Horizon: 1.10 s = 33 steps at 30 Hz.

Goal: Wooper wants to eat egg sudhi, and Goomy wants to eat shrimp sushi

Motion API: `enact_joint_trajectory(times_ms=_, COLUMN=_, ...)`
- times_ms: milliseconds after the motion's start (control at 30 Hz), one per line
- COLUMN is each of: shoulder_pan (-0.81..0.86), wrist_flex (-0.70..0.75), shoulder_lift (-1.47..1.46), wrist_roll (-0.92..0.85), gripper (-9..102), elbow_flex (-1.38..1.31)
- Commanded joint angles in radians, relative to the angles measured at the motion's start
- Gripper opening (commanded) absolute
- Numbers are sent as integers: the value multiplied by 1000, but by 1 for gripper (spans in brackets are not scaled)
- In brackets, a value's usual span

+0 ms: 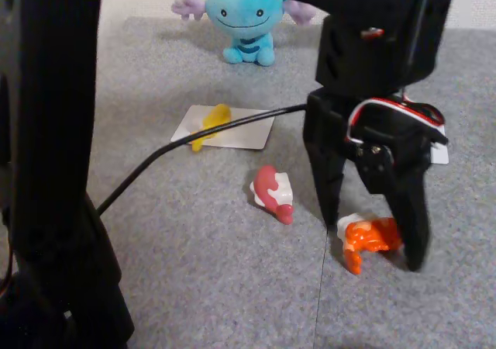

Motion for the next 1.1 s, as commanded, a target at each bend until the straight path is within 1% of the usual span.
enact_joint_trajectory(times_ms=0, shoulder_pan=-32, wrist_flex=-14, shoulder_lift=67, wrist_roll=0, gripper=26, elbow_flex=23)
enact_joint_trajectory(times_ms=100, shoulder_pan=-37, wrist_flex=-18, shoulder_lift=74, wrist_roll=3, gripper=19, elbow_flex=48)
enact_joint_trajectory(times_ms=367, shoulder_pan=-26, wrist_flex=-74, shoulder_lift=72, wrist_roll=5, gripper=18, elbow_flex=101)
enact_joint_trajectory(times_ms=567, shoulder_pan=-29, wrist_flex=-74, shoulder_lift=72, wrist_roll=5, gripper=11, elbow_flex=101)
enact_joint_trajectory(times_ms=833, shoulder_pan=-40, wrist_flex=-60, shoulder_lift=100, wrist_roll=9, gripper=11, elbow_flex=89)
enact_joint_trajectory(times_ms=1067, shoulder_pan=-101, wrist_flex=-48, shoulder_lift=221, wrist_roll=17, gripper=11, elbow_flex=89)
